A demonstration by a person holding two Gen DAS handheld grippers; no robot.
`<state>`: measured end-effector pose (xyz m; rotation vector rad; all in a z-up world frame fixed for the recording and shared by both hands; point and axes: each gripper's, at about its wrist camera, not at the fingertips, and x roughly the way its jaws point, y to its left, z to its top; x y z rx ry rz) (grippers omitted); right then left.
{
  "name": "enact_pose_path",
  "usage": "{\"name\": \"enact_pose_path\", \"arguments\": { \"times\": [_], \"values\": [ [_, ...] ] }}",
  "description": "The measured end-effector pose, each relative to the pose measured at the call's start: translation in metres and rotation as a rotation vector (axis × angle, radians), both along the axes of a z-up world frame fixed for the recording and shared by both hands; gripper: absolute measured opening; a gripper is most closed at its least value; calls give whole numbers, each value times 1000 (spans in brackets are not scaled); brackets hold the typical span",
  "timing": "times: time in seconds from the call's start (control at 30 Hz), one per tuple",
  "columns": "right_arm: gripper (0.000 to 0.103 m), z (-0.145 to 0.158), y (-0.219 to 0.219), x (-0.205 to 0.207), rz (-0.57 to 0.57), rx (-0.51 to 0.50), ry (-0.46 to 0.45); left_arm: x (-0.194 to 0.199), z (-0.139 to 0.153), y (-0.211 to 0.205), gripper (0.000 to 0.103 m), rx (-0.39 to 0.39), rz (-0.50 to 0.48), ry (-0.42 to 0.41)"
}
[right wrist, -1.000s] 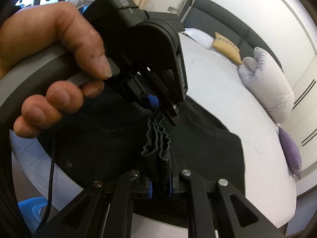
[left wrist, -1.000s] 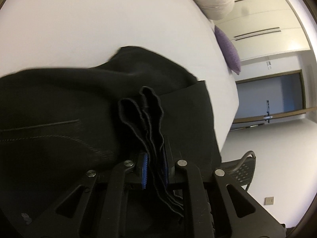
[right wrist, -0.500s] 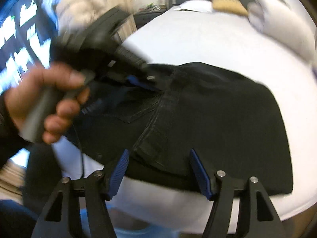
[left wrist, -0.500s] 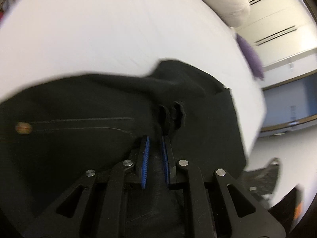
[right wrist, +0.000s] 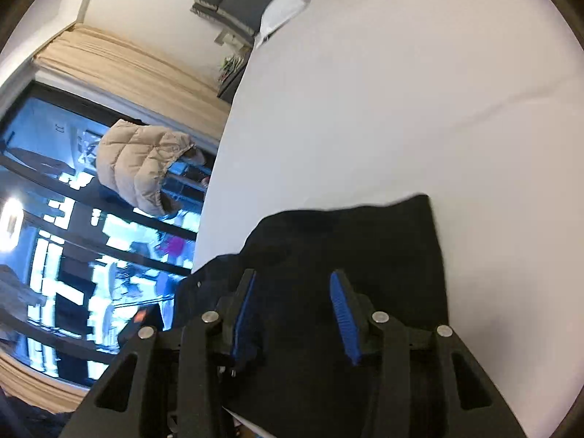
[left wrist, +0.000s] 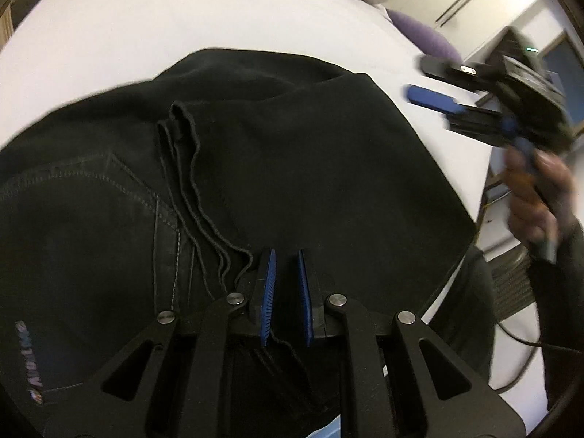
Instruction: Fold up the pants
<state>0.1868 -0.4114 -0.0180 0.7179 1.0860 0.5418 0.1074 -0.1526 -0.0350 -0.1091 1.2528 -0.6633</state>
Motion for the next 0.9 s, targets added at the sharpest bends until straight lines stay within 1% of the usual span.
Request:
{"name": "enact_pose_path", "arguments": {
  "times": [0.07,0.1,0.13,0.17,0.2,0.23,0.33,0.4,0.43,0.53,0.63,0.73,0.8,0.83,0.9],
  "values": [
    [45,-25,-2,19,6,12,62,3,-3,7,12,-36,9,32],
    [45,-36,-5,29,6,16,100,3,-4,7,12,-41,9,38],
    [40,-49,-5,30,9,18,135,3,-4,7,12,-39,7,38],
    [32,-60,-8,30,6,28,163,2,-4,6,12,-33,14,29],
    [30,-64,-12,31,-1,45,170,0,-4,3,12,-25,13,20],
    [29,-66,-19,23,-9,76,166,0,-3,-1,12,-20,14,14],
    [30,-63,-26,-2,0,83,164,-3,-3,-5,12,-37,20,11],
    [31,-62,-17,-18,24,81,161,-6,-4,0,12,-63,26,22],
    [31,-60,-18,-31,35,79,160,-5,-3,9,12,-75,30,28],
    [32,-58,-27,-57,51,75,174,-7,-2,14,12,-89,37,30],
    [33,-55,-26,-88,58,68,183,-10,1,23,12,-85,38,18],
    [34,-47,-32,-116,38,69,195,-20,4,30,12,-81,41,9],
    [37,-39,-34,-132,24,40,186,-18,6,33,12,-61,39,-5],
    [40,-33,-33,-137,13,19,174,-20,7,31,12,-47,38,-14],
    [43,-19,-36,-143,-34,26,147,-24,8,30,12,-26,41,-23]
  ]
}}
